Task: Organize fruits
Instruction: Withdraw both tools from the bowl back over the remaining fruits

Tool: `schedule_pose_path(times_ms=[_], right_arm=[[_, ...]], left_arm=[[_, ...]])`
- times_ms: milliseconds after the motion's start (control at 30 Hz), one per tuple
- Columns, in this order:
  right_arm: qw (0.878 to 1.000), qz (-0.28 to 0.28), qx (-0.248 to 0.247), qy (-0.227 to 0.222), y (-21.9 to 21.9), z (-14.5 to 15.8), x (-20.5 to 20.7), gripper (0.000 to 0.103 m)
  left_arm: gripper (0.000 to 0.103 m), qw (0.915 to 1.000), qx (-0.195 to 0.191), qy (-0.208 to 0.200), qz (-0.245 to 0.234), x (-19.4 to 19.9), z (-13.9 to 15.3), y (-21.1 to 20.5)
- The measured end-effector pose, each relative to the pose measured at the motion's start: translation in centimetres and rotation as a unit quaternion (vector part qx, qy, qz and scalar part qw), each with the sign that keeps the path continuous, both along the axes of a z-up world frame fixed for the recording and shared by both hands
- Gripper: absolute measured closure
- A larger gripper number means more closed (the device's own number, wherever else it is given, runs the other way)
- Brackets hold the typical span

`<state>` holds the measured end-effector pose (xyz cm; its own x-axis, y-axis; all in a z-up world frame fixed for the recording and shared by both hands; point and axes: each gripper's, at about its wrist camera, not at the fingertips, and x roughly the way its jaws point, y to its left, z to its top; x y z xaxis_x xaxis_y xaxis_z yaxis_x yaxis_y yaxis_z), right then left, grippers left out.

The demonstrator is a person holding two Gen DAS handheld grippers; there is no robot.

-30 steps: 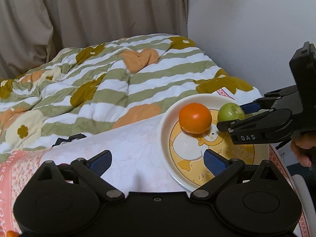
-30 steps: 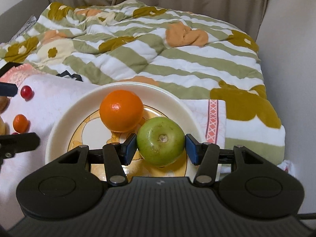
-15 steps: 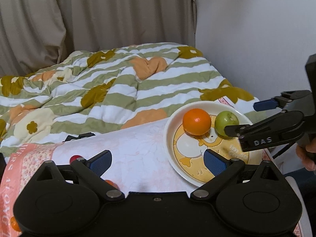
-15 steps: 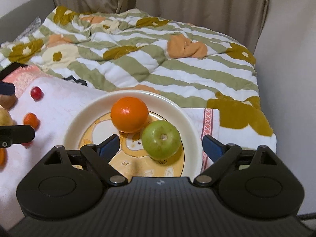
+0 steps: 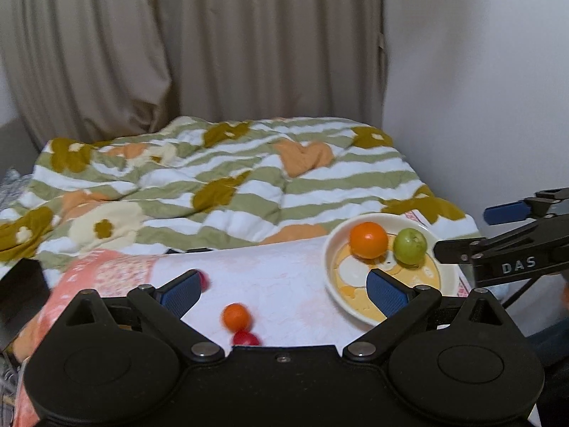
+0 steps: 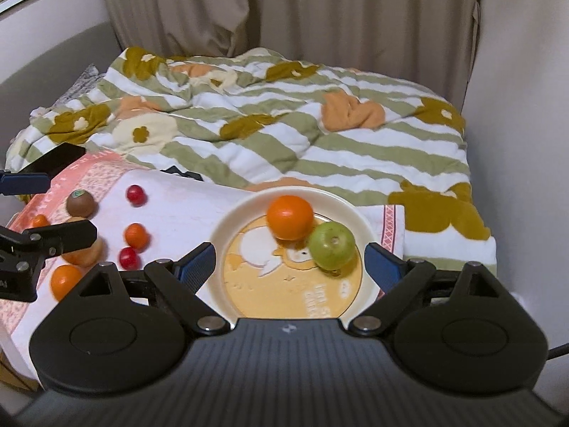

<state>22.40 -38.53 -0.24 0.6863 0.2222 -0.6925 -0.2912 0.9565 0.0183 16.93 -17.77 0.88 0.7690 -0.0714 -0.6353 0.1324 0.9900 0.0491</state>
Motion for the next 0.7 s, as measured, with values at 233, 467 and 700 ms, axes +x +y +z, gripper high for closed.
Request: schedule_pose_path(times_ms=[233, 467, 700], right_arm=[[1.000, 0.017, 0.012, -0.016, 3.7, 2.3, -4.3, 0.000], [1.000, 0.003, 0.012, -0.006, 8.3, 2.3, -7.9, 0.000], [0.998, -0.050, 0.028, 0.016, 13.5, 0.4, -10.8, 0.000]], left_arm=[[0.002, 0.9991, 0.002, -0.019, 0.039, -4.5, 1.0, 4.0], [0.002, 0.9972, 0.009, -0.021, 0.071, -7.5, 0.6, 10.5], [0.002, 0.9978, 0.010, -0.010, 0.065, -8.5, -0.7, 17.3]])
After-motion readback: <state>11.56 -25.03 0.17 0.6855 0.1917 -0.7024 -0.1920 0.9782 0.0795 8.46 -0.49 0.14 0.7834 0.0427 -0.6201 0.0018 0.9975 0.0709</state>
